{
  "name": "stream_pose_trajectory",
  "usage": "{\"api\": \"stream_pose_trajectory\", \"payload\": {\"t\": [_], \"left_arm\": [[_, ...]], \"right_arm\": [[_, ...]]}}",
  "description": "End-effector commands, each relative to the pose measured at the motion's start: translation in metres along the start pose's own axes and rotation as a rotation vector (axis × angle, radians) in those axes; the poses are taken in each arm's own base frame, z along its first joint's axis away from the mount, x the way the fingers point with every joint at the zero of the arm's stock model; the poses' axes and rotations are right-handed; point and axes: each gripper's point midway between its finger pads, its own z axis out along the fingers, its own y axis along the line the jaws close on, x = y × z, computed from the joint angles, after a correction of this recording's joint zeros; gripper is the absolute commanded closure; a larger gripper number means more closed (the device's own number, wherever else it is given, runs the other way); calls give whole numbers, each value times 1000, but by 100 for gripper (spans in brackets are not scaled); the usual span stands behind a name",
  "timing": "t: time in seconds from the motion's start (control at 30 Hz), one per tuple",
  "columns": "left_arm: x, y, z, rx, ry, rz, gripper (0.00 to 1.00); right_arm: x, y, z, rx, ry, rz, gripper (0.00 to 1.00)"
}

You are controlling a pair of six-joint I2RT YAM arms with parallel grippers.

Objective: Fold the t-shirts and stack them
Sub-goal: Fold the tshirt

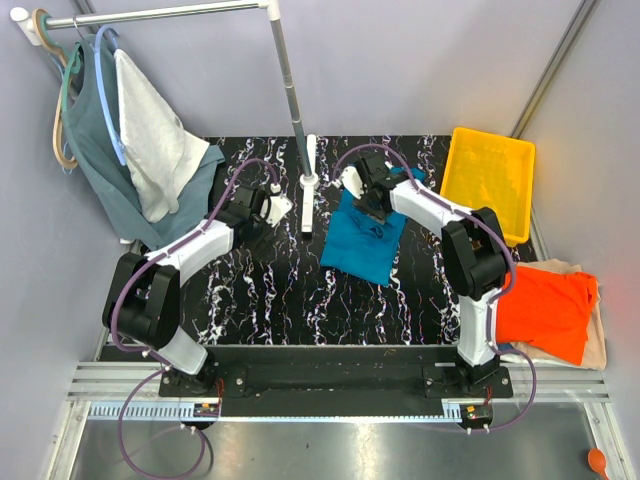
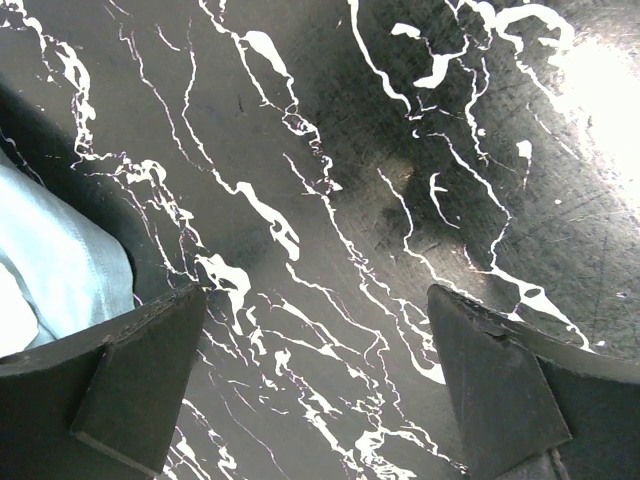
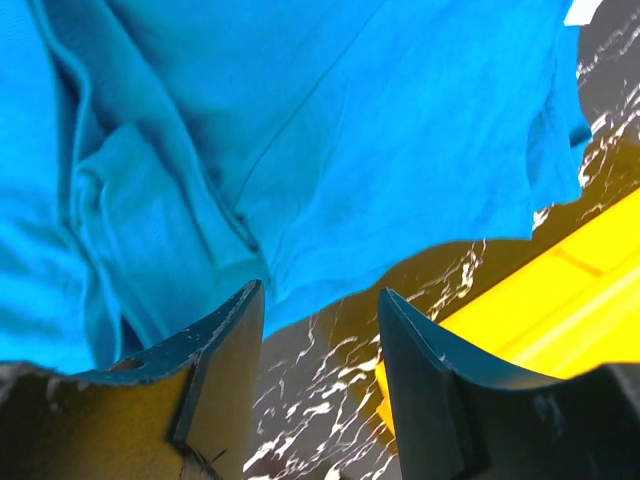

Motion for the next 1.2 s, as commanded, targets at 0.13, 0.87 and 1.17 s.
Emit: {"api": "stream_pose_trajectory", "payload": {"t": [0.13,0.87,1.17], "left_arm": [[-13,2,-7,1,-74,-34,1],[-7,-2,-10,10,-67,-34,1],[-3,-3,-11,8,-61,-31,1]], "right_arm": [[-9,-1,-68,-27,-114,116,42],[2,66,-49,-179,-62,89,21],[0,62,-28,-142,-45,64,21]]}}
